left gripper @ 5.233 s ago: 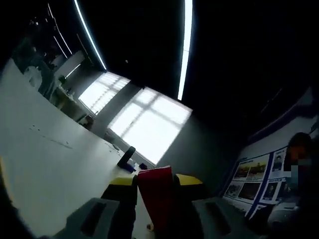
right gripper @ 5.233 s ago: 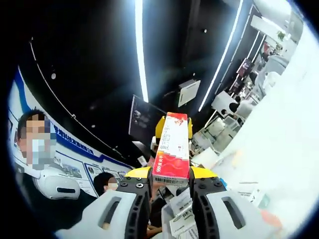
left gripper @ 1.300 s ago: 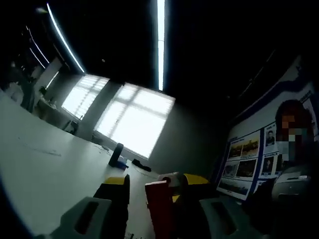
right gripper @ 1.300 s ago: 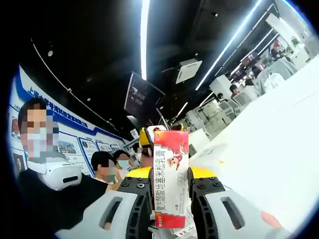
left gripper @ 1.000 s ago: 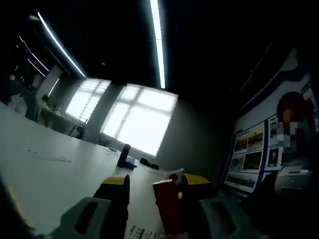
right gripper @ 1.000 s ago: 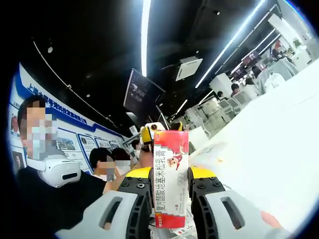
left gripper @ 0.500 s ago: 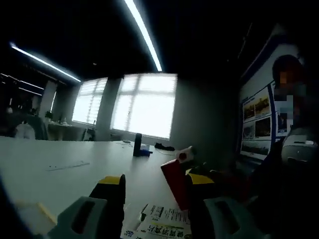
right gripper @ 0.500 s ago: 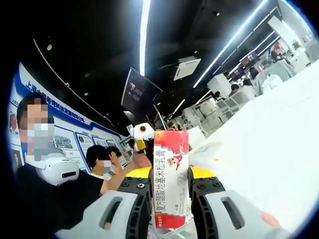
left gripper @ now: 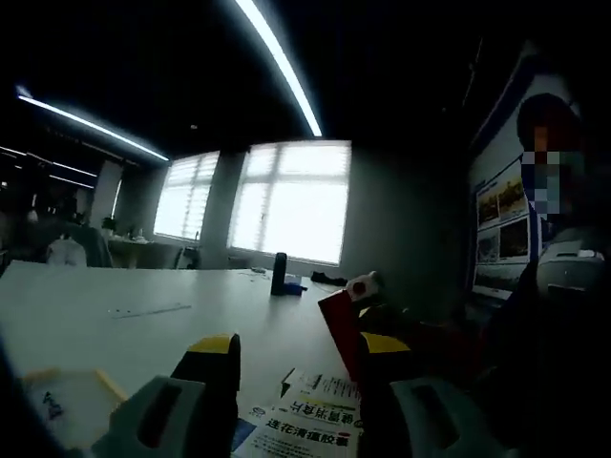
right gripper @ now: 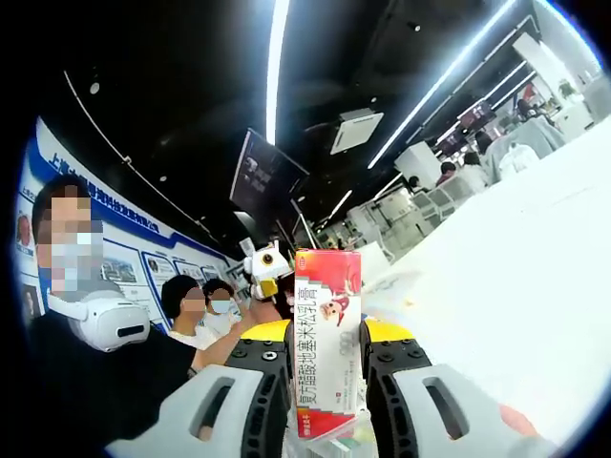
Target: Arrange the small medicine boxes into an aligned row inside the storage area until every box is upright, visible, and separated from the surrounding clutter.
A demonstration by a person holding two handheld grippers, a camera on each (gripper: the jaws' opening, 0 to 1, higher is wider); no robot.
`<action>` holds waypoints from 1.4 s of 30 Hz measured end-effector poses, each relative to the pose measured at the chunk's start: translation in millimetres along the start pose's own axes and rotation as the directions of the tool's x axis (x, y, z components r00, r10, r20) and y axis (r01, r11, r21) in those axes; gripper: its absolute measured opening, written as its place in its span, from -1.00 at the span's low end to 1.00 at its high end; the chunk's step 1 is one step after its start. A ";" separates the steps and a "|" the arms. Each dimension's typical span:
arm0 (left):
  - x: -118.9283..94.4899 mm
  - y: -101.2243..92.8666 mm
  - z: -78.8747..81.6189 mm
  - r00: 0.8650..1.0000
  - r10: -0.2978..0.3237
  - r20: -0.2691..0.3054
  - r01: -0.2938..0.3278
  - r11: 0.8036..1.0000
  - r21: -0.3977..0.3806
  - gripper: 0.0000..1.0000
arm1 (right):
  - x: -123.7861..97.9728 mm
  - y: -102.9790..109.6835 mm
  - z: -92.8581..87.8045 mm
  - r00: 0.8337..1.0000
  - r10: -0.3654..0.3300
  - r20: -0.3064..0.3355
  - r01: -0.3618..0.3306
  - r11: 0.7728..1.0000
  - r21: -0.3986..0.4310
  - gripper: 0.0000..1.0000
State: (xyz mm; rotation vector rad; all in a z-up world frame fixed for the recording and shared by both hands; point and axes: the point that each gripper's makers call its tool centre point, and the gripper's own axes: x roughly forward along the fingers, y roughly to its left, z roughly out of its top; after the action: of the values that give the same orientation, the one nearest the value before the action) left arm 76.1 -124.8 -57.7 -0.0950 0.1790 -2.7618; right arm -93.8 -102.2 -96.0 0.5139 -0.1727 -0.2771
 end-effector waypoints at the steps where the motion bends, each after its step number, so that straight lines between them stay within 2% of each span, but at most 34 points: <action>1: -2.4 -1.1 -0.8 1.000 0.003 0.003 -0.003 1.000 -0.003 -0.03 | 0.8 -1.0 -1.5 1.000 -0.003 -0.005 0.003 1.000 -0.002 -0.48; 5: -11.1 -5.4 -6.4 1.000 0.024 -0.008 -0.024 1.000 0.008 -0.03 | 3.0 -6.7 -8.2 1.000 -0.003 -0.022 0.004 1.000 0.006 -0.48; 11: -16.6 -8.4 -11.4 1.000 0.022 -0.011 -0.022 1.000 0.001 -0.03 | 3.8 -10.6 -19.5 0.999 -0.010 -0.043 0.010 1.000 0.011 -0.48; 19: -21.5 -2.4 -22.4 1.000 0.029 -0.003 -0.029 0.998 -0.054 -0.03 | 6.5 -3.5 -34.3 0.997 -0.036 -0.075 0.035 0.999 -0.010 -0.48; 24: -24.2 -1.5 -25.2 0.999 0.038 0.001 -0.038 0.997 -0.070 -0.03 | 5.5 1.1 -38.7 0.995 -0.035 -0.095 0.031 0.999 -0.042 -0.48; 29: -25.5 -1.2 -24.9 0.999 0.036 0.010 -0.035 0.996 -0.084 -0.03 | 7.0 8.7 -45.1 0.992 -0.027 -0.122 0.014 0.994 -0.109 -0.48; 39: -29.0 0.5 -31.8 0.999 0.043 0.007 -0.042 0.994 -0.100 -0.03 | 3.2 5.9 -43.9 0.994 -0.012 -0.105 0.000 0.993 -0.116 -0.47; 40: -29.8 1.1 -32.2 0.999 0.045 0.010 -0.043 0.994 -0.103 -0.03 | -2.4 -0.8 -39.9 0.995 -0.010 -0.101 -0.002 0.993 -0.119 -0.47; 42: -30.7 2.3 -33.5 0.999 0.049 0.008 -0.048 0.993 -0.106 -0.03 | -2.5 -1.5 -40.1 0.995 -0.015 -0.101 0.000 0.990 -0.139 -0.47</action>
State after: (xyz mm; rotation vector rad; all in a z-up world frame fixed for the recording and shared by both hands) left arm 102.4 -112.0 -92.5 -0.1312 0.3211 -2.7025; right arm -87.2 -84.3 -131.4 0.3895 -0.0520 -0.2675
